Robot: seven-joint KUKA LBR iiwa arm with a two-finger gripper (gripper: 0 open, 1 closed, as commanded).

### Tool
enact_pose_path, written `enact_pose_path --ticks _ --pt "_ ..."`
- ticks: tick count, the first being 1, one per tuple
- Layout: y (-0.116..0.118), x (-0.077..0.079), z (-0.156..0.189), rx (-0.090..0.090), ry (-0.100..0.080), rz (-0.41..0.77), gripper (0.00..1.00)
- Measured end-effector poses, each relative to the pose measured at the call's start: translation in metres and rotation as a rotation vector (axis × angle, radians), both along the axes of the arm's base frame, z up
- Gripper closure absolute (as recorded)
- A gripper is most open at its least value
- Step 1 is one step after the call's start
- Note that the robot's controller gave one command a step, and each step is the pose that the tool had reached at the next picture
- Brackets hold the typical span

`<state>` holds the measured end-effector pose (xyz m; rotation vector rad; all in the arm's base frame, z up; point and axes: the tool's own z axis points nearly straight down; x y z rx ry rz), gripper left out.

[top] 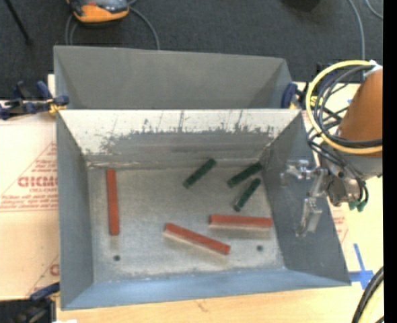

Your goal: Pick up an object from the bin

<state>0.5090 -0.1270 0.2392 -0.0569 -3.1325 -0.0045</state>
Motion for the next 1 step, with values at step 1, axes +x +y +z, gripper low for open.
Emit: enact_pose_path --ticks 1 --pt "0.0045 0.0046 -0.0325 -0.007 -0.021 0.044 0.00"
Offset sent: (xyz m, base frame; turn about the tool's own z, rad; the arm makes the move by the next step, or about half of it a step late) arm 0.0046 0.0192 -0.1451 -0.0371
